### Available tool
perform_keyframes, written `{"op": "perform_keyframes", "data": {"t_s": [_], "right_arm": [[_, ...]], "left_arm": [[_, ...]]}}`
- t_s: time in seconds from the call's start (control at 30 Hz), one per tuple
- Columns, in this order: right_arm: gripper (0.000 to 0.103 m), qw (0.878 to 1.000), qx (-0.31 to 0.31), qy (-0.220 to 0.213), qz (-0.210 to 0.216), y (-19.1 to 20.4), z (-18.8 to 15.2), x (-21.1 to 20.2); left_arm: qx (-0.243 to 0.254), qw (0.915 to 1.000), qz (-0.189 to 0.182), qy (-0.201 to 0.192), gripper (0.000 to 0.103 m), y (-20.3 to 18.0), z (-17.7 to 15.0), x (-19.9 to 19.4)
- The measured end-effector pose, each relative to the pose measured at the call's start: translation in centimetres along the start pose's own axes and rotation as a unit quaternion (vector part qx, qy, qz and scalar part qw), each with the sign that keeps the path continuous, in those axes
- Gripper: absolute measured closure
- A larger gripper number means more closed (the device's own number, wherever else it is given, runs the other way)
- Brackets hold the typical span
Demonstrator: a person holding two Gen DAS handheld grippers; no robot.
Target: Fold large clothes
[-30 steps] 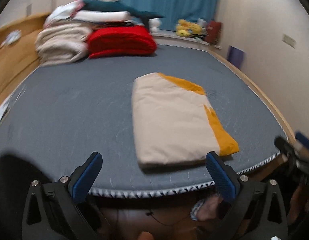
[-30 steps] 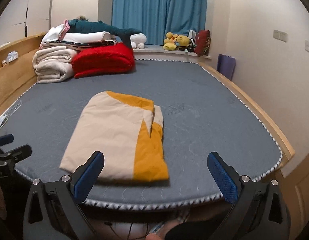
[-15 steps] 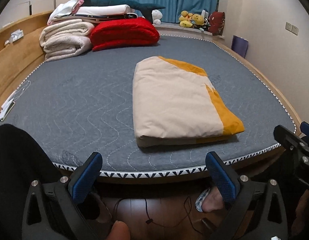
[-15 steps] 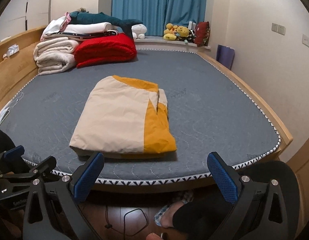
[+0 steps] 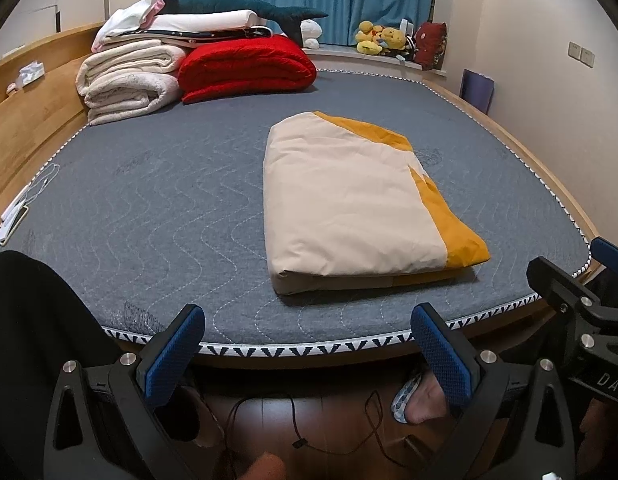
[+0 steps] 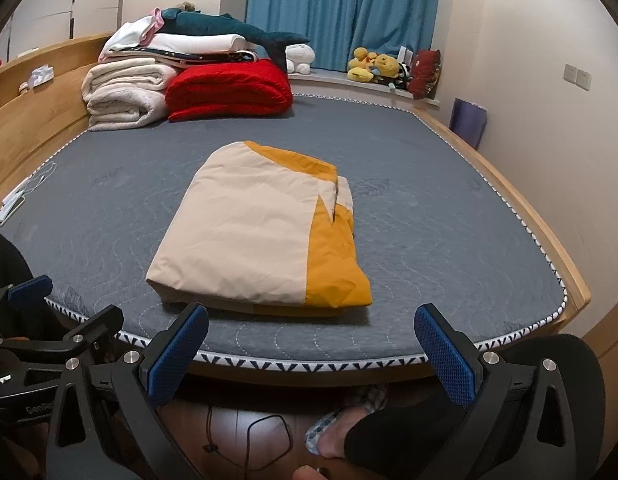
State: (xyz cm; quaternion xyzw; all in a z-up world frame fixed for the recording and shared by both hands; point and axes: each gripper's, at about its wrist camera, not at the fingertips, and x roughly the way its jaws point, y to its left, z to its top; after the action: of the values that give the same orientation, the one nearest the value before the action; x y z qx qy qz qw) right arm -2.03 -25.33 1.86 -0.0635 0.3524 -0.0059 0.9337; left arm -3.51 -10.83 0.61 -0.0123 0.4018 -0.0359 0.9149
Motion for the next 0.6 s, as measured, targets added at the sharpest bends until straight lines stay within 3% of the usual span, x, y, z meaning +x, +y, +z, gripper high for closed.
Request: {"op": "perform_keyframes", "data": {"t_s": [0.6], "right_arm": [[0.001,1.0,-0.001,0.0,-0.001,0.2,-0.02,0.01]], "left_arm": [[0.0,1.0,-0.005,0.001,0.0,0.08,0.01,0.01]]}}
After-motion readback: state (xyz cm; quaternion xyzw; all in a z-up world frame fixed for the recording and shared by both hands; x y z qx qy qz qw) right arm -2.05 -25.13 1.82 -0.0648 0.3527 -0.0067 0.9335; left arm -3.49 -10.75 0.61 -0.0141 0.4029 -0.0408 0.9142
